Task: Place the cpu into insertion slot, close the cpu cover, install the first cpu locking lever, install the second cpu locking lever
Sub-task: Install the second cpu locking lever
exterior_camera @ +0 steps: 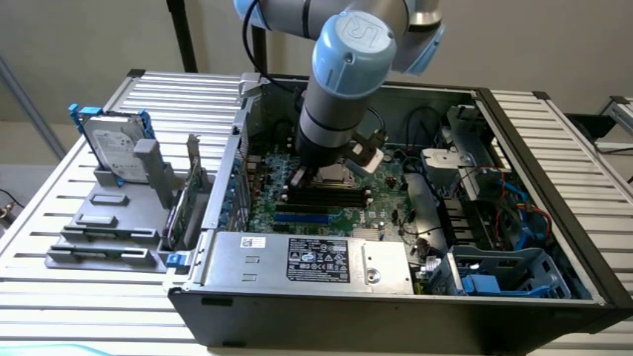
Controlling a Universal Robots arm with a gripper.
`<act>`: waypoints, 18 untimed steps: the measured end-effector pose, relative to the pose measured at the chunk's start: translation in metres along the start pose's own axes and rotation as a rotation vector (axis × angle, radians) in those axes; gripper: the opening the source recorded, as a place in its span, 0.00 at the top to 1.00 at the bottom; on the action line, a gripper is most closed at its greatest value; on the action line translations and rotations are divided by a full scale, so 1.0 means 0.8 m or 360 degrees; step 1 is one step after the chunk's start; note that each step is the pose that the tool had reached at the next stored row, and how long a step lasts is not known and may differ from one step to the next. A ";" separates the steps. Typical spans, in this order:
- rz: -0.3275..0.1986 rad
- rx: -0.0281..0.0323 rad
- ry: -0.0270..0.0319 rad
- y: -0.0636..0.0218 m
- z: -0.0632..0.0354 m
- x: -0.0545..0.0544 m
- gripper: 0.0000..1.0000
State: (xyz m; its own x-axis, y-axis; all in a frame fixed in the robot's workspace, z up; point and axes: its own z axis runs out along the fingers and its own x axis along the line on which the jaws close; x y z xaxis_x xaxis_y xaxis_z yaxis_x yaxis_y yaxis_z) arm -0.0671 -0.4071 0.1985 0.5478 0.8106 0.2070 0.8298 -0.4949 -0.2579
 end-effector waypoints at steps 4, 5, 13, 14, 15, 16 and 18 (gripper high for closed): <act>0.0000 -0.00020 -0.00031 0.000 0.001 0.001 0.89; 0.0000 -0.00022 -0.00034 0.000 0.001 0.000 0.89; 0.0000 -0.00009 -0.00011 0.001 0.001 -0.002 0.89; -0.0001 0.00007 0.00008 0.002 0.001 -0.002 0.89; -0.0001 0.00029 0.00043 0.002 0.000 -0.003 0.89; -0.0002 0.00057 0.00086 0.002 0.000 -0.003 0.89; -0.0004 0.00132 0.00193 0.002 0.000 -0.004 0.89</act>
State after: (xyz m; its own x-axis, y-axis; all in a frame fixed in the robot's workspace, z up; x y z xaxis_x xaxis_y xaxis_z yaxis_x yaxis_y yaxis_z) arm -0.0673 -0.4104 0.1973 0.5472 0.8078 0.2190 0.8301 -0.4904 -0.2652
